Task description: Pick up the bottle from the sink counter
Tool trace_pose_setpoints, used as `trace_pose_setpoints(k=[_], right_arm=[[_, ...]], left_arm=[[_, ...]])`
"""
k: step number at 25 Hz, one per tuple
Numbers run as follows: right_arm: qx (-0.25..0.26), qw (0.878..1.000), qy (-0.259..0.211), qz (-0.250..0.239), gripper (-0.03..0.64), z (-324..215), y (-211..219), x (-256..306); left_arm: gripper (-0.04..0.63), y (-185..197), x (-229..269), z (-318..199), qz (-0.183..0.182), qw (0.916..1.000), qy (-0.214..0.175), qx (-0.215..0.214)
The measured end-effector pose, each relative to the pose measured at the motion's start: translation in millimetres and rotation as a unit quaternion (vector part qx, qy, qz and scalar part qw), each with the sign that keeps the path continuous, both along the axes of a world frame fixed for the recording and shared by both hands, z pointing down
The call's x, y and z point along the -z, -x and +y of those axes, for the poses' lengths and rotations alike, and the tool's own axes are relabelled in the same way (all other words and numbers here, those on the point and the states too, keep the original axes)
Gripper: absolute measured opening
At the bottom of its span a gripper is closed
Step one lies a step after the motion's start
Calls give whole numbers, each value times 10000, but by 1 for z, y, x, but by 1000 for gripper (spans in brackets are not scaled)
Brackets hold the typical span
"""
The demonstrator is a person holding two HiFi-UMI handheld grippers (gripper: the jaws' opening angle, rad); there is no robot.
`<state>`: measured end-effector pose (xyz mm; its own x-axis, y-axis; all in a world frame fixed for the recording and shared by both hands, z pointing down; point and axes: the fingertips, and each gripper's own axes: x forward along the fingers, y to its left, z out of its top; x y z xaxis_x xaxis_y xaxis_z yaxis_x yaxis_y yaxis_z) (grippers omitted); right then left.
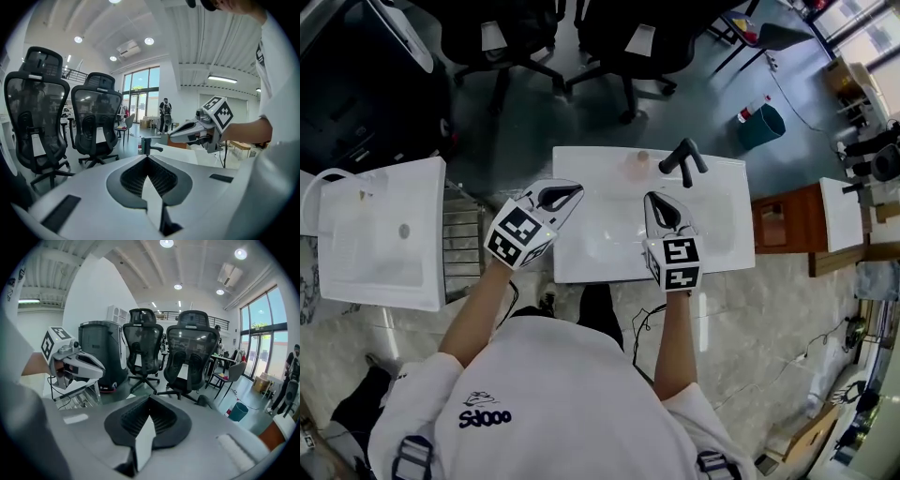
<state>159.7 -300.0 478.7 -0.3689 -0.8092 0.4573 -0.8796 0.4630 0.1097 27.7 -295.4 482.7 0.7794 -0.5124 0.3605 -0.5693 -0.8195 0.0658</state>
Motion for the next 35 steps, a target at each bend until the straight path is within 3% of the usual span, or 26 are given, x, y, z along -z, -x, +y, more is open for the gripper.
trace_pose_setpoints(k=[5,16,22,35], right_arm=[[15,9985,322,-450,19,-41,-14,-30],[299,9937,991,-426,128,-94,-17,-100],[269,9917,1109,-588,187,-110,-18,-123],[88,9900,1108,-870,210,-133,-18,-150]], left_arm=[[-1,-5,-14,-25,-54,9993,186,314],[-1,-12,-51,-58,-218,9961,436,735],[2,-15,-57,-66,-7,9952,462,864],[2,-30,-73,-62,-132,9974,511,482]])
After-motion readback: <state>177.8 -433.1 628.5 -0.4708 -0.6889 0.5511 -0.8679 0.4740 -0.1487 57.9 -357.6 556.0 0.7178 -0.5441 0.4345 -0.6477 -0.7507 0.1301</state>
